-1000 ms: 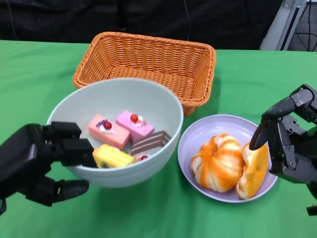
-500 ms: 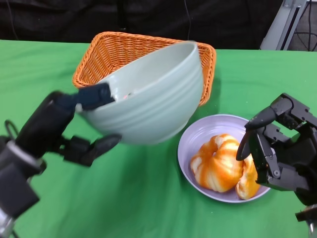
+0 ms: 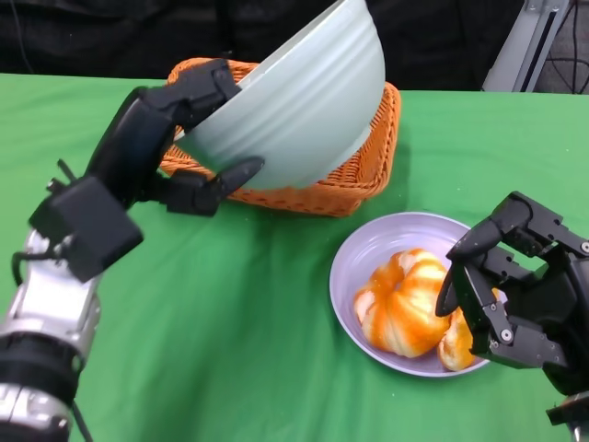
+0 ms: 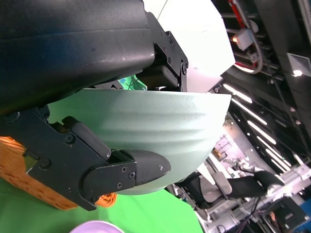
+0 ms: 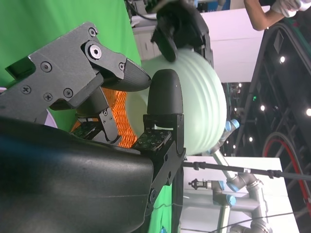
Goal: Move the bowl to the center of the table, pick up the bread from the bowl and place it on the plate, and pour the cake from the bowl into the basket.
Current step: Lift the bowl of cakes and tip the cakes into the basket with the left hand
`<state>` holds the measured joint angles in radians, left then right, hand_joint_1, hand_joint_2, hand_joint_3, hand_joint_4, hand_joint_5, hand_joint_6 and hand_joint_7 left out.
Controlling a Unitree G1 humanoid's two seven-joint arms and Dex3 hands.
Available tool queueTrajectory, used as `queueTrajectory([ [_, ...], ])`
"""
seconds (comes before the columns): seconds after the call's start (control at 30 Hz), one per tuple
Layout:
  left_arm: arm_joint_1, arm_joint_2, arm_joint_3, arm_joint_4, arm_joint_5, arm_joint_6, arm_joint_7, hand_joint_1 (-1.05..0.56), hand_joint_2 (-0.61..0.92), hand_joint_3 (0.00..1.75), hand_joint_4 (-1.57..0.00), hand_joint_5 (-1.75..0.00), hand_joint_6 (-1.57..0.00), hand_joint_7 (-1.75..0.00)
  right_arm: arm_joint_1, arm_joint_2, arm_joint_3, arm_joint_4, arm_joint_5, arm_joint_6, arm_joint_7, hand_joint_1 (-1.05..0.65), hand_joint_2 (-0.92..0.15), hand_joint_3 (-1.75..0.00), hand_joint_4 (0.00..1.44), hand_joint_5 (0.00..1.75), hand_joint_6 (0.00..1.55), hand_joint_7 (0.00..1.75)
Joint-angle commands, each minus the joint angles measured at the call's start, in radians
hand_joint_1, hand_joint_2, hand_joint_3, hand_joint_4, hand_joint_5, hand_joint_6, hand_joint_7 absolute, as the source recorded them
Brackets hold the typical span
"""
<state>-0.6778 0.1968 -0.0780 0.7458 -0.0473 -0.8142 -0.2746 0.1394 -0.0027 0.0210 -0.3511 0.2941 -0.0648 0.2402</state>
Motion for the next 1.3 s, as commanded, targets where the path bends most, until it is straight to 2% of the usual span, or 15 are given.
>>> queueTrajectory([
  [0.03,-0.077,-0.017,0.034,0.055,0.023,-0.018,0.041,-0.31,0.75,0.81,-0.90,-1.75,-0.69,-1.54,0.003,-0.010,0.000,0.008,-0.007,-0.018,0.010,-0.12,-0.48,-1.12,0.74,1.68,0.63,1.40],
  [0.3,-0.188,-0.086,0.064,0.187,0.052,0.013,0.085,-0.29,0.78,0.76,-0.88,-1.75,-0.66,-1.63,0.001,-0.004,0.000,0.038,-0.018,-0.040,0.021,-0.10,-0.49,-1.11,0.73,1.70,0.63,1.40],
  [0.47,-0.264,-0.116,0.089,0.260,0.022,0.064,0.032,-0.26,0.68,0.93,-0.84,-1.75,-0.67,-1.61,0.002,-0.002,0.002,0.062,-0.032,-0.067,0.027,-0.10,-0.50,-1.08,0.72,1.69,0.64,1.37],
  [0.7,-0.353,-0.145,0.157,0.315,-0.072,0.177,-0.087,-0.27,0.58,1.04,-0.80,-1.75,-0.69,-1.60,0.001,-0.003,0.003,0.085,-0.044,-0.094,0.029,-0.09,-0.50,-1.09,0.72,1.69,0.65,1.37],
  [0.9,-0.423,-0.149,0.220,0.376,-0.133,0.282,-0.175,-0.30,0.49,1.16,-0.84,-1.75,-0.72,-1.62,0.004,-0.001,0.004,0.091,-0.048,-0.100,0.028,-0.08,-0.49,-1.12,0.72,1.69,0.65,1.37],
  [1.13,-0.456,-0.139,0.263,0.416,-0.159,0.366,-0.256,-0.30,0.48,1.17,-0.82,-1.75,-0.71,-1.63,0.004,-0.003,0.004,0.106,-0.059,-0.121,0.031,-0.06,-0.46,-1.17,0.73,1.68,0.65,1.37],
  [1.3,-0.468,-0.132,0.282,0.429,-0.156,0.414,-0.269,-0.30,0.48,1.16,-0.83,-1.75,-0.71,-1.64,0.008,-0.002,0.007,0.103,-0.068,-0.123,0.024,-0.07,-0.45,-1.18,0.73,1.67,0.66,1.37],
])
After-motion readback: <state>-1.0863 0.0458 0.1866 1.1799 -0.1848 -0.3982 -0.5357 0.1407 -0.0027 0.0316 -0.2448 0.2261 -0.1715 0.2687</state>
